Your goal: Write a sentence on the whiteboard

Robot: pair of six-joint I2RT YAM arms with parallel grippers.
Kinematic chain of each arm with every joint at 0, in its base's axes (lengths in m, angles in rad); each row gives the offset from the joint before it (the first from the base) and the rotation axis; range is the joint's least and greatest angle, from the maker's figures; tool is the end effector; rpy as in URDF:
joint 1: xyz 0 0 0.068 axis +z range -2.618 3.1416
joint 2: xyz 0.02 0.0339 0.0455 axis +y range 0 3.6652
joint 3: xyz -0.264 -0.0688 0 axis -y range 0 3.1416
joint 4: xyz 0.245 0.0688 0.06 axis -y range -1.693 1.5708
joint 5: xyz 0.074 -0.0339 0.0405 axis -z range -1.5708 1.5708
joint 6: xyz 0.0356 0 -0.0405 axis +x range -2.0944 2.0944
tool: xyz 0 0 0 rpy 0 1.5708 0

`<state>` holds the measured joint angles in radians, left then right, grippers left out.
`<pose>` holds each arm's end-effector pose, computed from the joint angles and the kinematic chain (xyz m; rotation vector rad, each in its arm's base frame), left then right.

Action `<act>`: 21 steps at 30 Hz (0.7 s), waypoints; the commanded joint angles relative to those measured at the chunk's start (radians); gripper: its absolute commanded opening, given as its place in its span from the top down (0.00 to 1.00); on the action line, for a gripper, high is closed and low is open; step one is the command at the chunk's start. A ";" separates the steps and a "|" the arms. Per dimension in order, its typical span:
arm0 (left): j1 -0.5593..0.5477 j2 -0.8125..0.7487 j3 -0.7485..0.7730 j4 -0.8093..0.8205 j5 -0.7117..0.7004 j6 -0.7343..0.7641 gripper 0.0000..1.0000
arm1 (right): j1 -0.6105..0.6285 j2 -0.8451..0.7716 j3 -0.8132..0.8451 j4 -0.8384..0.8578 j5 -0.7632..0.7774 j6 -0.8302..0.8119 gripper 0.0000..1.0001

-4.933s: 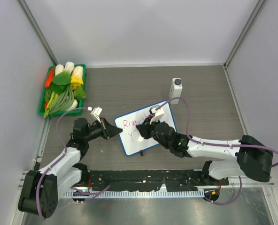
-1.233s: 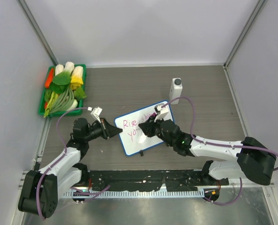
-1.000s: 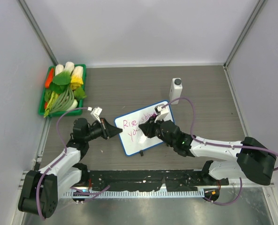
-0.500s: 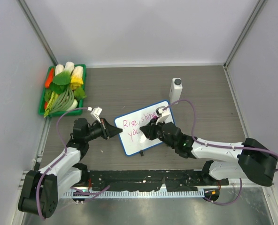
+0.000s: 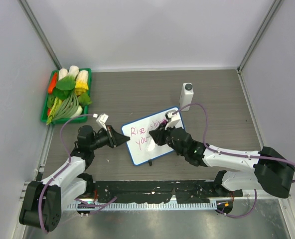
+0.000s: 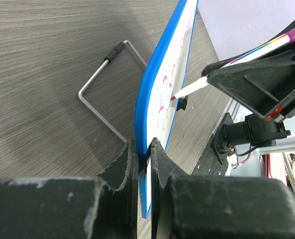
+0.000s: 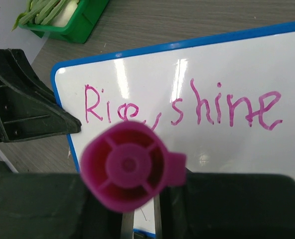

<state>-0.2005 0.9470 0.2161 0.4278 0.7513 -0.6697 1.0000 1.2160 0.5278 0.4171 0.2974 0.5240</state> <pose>0.1752 -0.0604 0.1791 0.0949 1.9953 -1.2805 0.1491 0.2129 0.2229 -0.2368 1.8899 0.7878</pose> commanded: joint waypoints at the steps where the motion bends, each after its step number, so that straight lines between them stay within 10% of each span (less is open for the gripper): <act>1: 0.007 -0.004 -0.004 0.014 -0.049 0.073 1.00 | -0.009 0.007 0.055 -0.005 0.074 -0.038 0.99; 21: 0.007 0.003 -0.003 0.019 -0.049 0.073 1.00 | -0.011 -0.012 -0.005 -0.069 0.000 -0.019 0.99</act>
<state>-0.2005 0.9470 0.2161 0.4278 0.7521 -0.6697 0.9943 1.2194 0.5480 0.3870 0.2920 0.5045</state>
